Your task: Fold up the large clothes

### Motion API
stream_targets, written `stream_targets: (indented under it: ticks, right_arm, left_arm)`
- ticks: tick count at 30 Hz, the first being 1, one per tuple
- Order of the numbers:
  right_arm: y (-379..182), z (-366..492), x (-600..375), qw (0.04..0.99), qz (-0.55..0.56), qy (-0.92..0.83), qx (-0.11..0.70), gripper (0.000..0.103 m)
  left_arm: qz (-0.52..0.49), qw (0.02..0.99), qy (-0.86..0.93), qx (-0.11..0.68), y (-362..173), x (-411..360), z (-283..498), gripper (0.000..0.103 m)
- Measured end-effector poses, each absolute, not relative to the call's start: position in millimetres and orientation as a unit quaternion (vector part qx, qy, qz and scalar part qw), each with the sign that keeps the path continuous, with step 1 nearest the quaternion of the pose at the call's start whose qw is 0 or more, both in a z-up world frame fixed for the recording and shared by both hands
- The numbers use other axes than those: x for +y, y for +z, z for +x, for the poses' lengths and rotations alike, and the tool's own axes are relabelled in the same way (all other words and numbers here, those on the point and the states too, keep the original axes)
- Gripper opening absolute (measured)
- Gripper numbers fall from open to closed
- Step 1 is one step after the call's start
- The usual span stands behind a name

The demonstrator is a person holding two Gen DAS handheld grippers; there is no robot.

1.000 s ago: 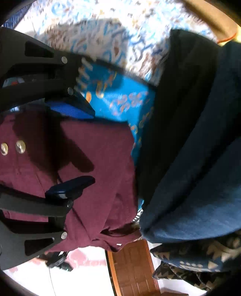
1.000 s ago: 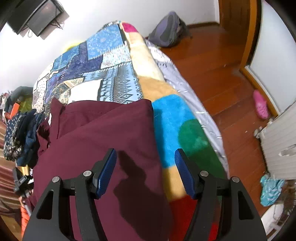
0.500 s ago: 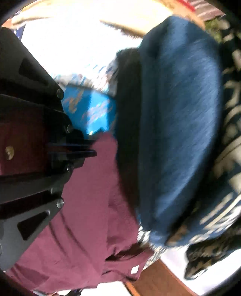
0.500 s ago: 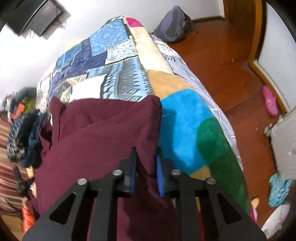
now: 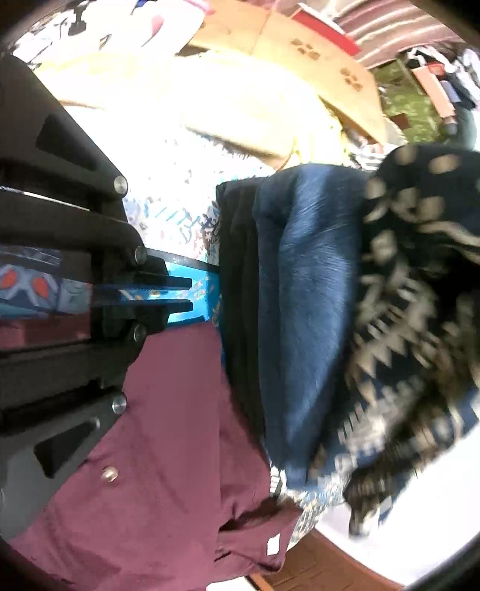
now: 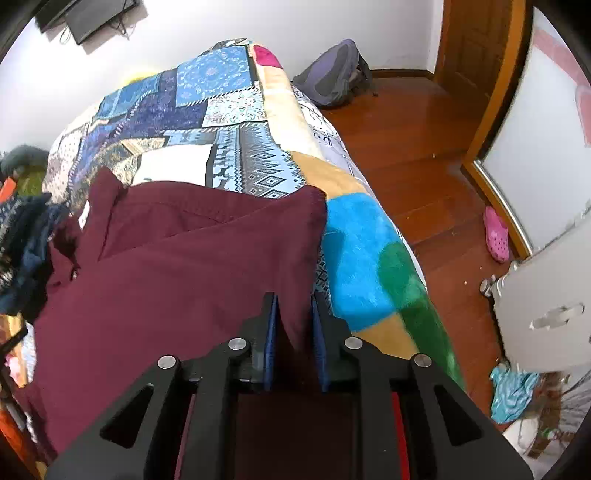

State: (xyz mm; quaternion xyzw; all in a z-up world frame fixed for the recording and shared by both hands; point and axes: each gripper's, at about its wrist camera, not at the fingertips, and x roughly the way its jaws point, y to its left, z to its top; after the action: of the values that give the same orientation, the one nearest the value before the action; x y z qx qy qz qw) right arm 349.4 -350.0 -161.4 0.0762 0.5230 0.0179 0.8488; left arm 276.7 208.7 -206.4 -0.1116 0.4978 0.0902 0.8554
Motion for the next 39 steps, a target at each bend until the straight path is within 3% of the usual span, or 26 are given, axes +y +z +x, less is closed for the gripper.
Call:
stream_targets:
  ticks: [3, 5, 6, 7, 8, 11, 13, 14, 23, 39]
  right_arm:
    - [-148, 333, -353, 0.858, 0.083, 0.026, 0.506, 0.032]
    - [-137, 319, -354, 0.867, 0.074, 0.024, 0.493, 0.039]
    - [-134, 313, -353, 0.870, 0.069, 0.023, 0.488, 0.044]
    - [-130, 306, -352, 0.874, 0.061, 0.022, 0.482, 0.047]
    - [-124, 296, -352, 0.878, 0.051, 0.023, 0.475, 0.051]
    - [-115, 274, -351, 0.886, 0.033, 0.028, 0.462, 0.054]
    - [-111, 260, -350, 0.888, 0.016, 0.029, 0.458, 0.054]
    - [-109, 254, -350, 0.890, 0.008, 0.028, 0.455, 0.054]
    - [-121, 209, -358, 0.890, 0.014, 0.028, 0.454, 0.056]
    - [-177, 175, -359, 0.842, 0.084, 0.056, 0.529, 0.056]
  left_arm:
    - [-0.093, 0.864, 0.084, 0.487, -185, 200, 260, 0.012]
    - [-0.078, 0.870, 0.086, 0.478, -175, 184, 258, 0.025]
    - [-0.068, 0.874, 0.088, 0.473, -167, 180, 252, 0.040]
    - [-0.061, 0.877, 0.089, 0.468, -162, 180, 250, 0.047]
    - [-0.055, 0.881, 0.089, 0.462, -156, 174, 246, 0.049]
    - [-0.044, 0.883, 0.079, 0.460, -141, 163, 234, 0.056]
    - [-0.052, 0.880, 0.074, 0.465, -137, 164, 212, 0.072]
    - [-0.059, 0.878, 0.074, 0.469, -136, 168, 200, 0.074]
    - [-0.114, 0.866, 0.072, 0.481, -150, 179, 127, 0.077]
    - [-0.225, 0.790, 0.028, 0.570, -229, 170, 84, 0.078]
